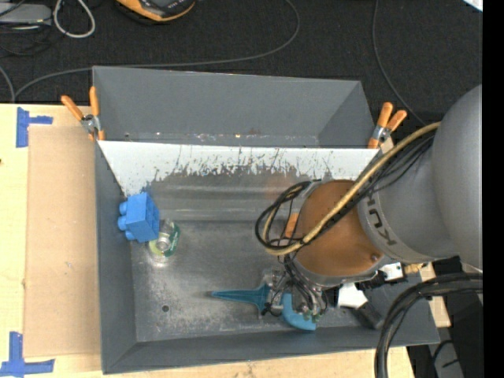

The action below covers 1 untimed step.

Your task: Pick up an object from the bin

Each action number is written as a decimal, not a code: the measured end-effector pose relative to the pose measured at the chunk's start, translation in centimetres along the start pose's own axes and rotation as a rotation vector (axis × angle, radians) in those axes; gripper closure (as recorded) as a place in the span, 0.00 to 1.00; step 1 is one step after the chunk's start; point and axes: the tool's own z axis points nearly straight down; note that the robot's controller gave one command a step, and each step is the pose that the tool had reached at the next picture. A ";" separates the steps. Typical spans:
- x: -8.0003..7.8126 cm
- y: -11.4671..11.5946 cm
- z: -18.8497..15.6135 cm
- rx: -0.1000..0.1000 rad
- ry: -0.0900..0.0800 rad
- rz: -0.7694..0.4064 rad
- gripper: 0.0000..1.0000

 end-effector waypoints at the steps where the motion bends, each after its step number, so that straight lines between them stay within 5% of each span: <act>1: 1.1 0.7 0.3 0.000 0.004 -0.337 1.00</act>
Offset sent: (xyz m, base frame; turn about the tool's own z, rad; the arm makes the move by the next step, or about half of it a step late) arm -0.0049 -0.0132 0.0160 -0.0067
